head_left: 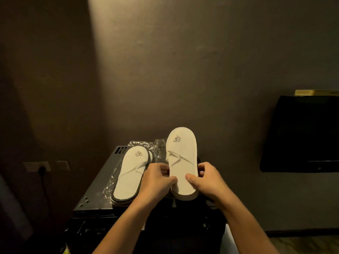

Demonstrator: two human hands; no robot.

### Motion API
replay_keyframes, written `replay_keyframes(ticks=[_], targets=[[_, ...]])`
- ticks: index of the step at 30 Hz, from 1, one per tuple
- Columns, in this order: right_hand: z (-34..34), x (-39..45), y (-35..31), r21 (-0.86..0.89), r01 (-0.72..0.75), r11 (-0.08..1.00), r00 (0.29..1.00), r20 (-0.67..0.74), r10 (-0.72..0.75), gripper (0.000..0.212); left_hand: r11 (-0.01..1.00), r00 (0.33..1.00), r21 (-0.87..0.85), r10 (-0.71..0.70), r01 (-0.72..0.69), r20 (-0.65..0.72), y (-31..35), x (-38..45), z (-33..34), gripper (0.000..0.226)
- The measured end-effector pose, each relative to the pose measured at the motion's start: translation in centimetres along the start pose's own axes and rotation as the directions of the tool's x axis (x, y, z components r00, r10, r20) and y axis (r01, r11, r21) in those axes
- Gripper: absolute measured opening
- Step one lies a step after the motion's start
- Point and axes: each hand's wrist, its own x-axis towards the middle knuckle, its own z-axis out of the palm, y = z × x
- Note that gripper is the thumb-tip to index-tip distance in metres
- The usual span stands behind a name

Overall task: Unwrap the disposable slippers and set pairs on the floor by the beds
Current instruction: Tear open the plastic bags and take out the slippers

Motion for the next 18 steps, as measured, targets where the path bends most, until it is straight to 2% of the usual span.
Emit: replay_keyframes(ticks=[4, 6, 8, 10, 12, 14, 18], targets=[[-0.7, -0.6, 0.4, 0.228, 0.078, 0.97, 0.997, -0.036, -0.071, 0.065, 0.984, 0.993, -0.174, 0.008, -0.029, -0.119, 1.0, -1.1, 0.1, 0.051], [-0.9, -1.1, 0.7, 0.344, 0.112, 0.932, 0.994, -0.025, -0.11, 0.064, 0.961, 0.99, -0.277, -0.031, -0.008, -0.135, 1.4, -1.4, 0.1, 0.046], [-1.3, -1.9, 1.1, 0.413, 0.142, 0.9, 0.988, -0.008, -0.153, 0.061, 0.924, 0.996, -0.377, -0.082, 0.063, -0.034, 2.0, -1.8, 0.1, 0.027], [-1.5, -2.6, 1.6, 0.463, 0.175, 0.869, 0.981, -0.006, -0.195, 0.055, 0.885, 0.993, -0.452, -0.076, 0.11, 0.094, 2.3, -2.4, 0.2, 0.021], [-1.7, -3.2, 1.9, 0.48, 0.233, 0.846, 0.969, -0.039, -0.244, 0.05, 0.869, 0.994, -0.487, -0.037, 0.085, 0.107, 2.3, -2.6, 0.3, 0.021], [-2.0, -3.6, 2.0, 0.418, 0.31, 0.854, 0.95, -0.097, -0.298, 0.042, 0.863, 0.997, -0.503, -0.007, 0.042, 0.071, 2.5, -2.6, 0.7, 0.027], [-2.5, -4.0, 1.8, 0.355, 0.372, 0.858, 0.928, -0.179, -0.328, 0.037, 0.866, 1.0, -0.5, 0.016, -0.017, -0.005, 3.3, -2.8, 1.5, 0.05]])
